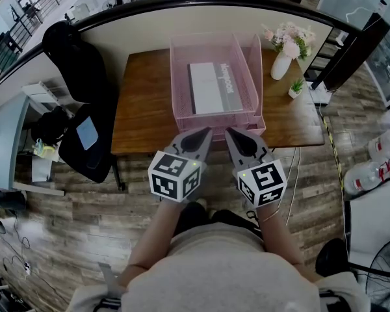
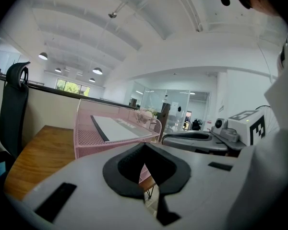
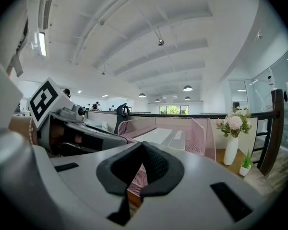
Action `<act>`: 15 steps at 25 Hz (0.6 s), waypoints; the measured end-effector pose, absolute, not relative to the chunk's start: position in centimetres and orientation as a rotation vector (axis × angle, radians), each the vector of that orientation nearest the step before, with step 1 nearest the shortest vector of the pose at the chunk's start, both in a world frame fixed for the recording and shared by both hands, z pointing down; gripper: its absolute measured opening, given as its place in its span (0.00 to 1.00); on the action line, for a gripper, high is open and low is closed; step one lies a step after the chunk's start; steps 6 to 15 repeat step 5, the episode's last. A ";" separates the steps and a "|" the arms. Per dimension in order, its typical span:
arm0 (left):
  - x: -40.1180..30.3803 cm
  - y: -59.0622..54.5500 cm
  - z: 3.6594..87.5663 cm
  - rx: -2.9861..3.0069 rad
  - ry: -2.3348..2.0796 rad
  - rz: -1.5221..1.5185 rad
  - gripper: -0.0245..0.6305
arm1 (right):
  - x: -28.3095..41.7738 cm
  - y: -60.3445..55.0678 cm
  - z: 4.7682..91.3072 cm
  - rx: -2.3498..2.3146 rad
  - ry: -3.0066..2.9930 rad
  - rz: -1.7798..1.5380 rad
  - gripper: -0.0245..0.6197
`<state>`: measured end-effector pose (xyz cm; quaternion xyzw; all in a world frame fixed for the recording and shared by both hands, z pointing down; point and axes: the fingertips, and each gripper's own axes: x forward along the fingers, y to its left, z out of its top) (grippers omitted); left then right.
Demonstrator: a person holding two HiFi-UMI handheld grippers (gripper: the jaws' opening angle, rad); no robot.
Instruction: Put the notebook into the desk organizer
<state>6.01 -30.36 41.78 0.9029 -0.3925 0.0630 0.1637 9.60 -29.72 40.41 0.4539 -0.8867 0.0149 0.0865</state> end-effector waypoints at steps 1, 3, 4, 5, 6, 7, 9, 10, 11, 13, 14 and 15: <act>6.0 -30.4 41.8 2.573 -1.115 0.175 0.05 | 9.5 -29.7 40.4 1.353 -2.643 0.045 0.05; 5.9 -30.4 41.8 2.571 -1.107 0.170 0.05 | 9.5 -29.8 40.4 1.353 -2.644 0.047 0.05; 5.9 -30.4 41.8 2.571 -1.104 0.170 0.05 | 9.4 -29.8 40.4 1.353 -2.644 0.048 0.05; 5.9 -30.4 41.8 2.571 -1.102 0.171 0.05 | 9.4 -29.8 40.4 1.353 -2.644 0.049 0.05; 5.9 -30.4 41.8 2.571 -1.102 0.171 0.05 | 9.4 -29.8 40.4 1.353 -2.644 0.049 0.05; 5.9 -30.4 41.8 2.571 -1.102 0.171 0.05 | 9.4 -29.8 40.4 1.353 -2.644 0.049 0.05; 5.9 -30.4 41.8 2.571 -1.102 0.171 0.05 | 9.4 -29.8 40.4 1.353 -2.644 0.049 0.05; 5.9 -30.4 41.8 2.571 -1.102 0.171 0.05 | 9.4 -29.8 40.4 1.353 -2.644 0.049 0.05; 5.9 -30.4 41.8 2.571 -1.102 0.171 0.05 | 9.4 -29.8 40.4 1.353 -2.644 0.049 0.05; 5.9 -30.4 41.8 2.571 -1.102 0.171 0.05 | 9.4 -29.8 40.4 1.353 -2.644 0.049 0.05; 5.9 -30.4 41.8 2.571 -1.102 0.171 0.05 | 9.4 -29.8 40.4 1.353 -2.644 0.049 0.05; 5.9 -30.4 41.8 2.571 -1.102 0.171 0.05 | 9.4 -29.8 40.4 1.353 -2.644 0.049 0.05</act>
